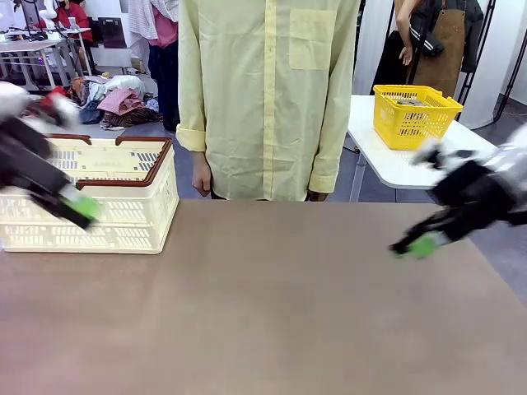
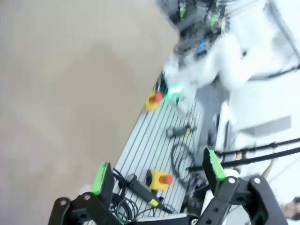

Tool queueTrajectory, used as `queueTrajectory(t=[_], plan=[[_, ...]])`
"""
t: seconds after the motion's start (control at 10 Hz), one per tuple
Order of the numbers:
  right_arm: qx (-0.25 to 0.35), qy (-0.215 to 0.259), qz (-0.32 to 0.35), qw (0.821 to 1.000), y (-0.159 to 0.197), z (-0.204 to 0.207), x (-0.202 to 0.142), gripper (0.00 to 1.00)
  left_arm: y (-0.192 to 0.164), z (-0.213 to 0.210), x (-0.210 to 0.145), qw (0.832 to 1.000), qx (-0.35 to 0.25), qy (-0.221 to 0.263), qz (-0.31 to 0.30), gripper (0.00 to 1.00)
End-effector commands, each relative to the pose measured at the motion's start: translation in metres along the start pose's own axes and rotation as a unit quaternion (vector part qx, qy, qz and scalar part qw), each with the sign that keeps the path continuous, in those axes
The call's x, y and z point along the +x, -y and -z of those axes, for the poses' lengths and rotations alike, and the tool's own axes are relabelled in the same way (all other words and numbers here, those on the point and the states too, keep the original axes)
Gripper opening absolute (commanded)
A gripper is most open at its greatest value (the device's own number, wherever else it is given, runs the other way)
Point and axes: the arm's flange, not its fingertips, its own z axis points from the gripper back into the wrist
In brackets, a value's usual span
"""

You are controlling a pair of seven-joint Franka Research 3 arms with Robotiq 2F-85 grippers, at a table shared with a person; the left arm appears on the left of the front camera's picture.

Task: Place the drinks into the Shopping basket.
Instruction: Pick up one drink and place it into the Shopping basket.

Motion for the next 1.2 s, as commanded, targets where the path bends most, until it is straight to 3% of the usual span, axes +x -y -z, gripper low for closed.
queueTrajectory(t=[0.0, 0.2, 0.3, 0.6, 0.8, 0.9, 1.1], plan=[[-0.001, 0.126, 0.043, 0.991, -0.02, -0.096, -0.046, 1.0, -0.026, -0.104, -0.029, 0.99, -0.006, 0.134, -0.04, 1.0], [-0.044, 0.22, 0.094, 0.97, -0.045, -0.161, -0.088, 1.0, -0.068, -0.165, -0.061, 0.975, -0.041, 0.197, -0.094, 1.0], [-0.048, 0.261, 0.132, 0.955, -0.042, -0.181, -0.103, 1.0, -0.089, -0.175, -0.083, 0.968, -0.061, 0.221, -0.1, 1.0], [-0.034, 0.341, 0.284, 0.895, -0.017, -0.214, -0.131, 1.0, -0.132, -0.193, -0.162, 0.944, -0.083, 0.306, -0.087, 1.0], [-0.029, 0.366, 0.391, 0.844, 0.007, -0.223, -0.139, 1.0, -0.134, -0.192, -0.188, 0.942, -0.038, 0.332, -0.034, 1.0], [-0.04, 0.324, 0.291, 0.899, -0.006, -0.215, -0.153, 1.0, -0.135, -0.189, -0.171, 0.944, -0.065, 0.308, -0.1, 1.0], [-0.04, 0.324, 0.291, 0.899, -0.006, -0.215, -0.153, 1.0, -0.135, -0.189, -0.171, 0.944, -0.065, 0.308, -0.1, 1.0]])
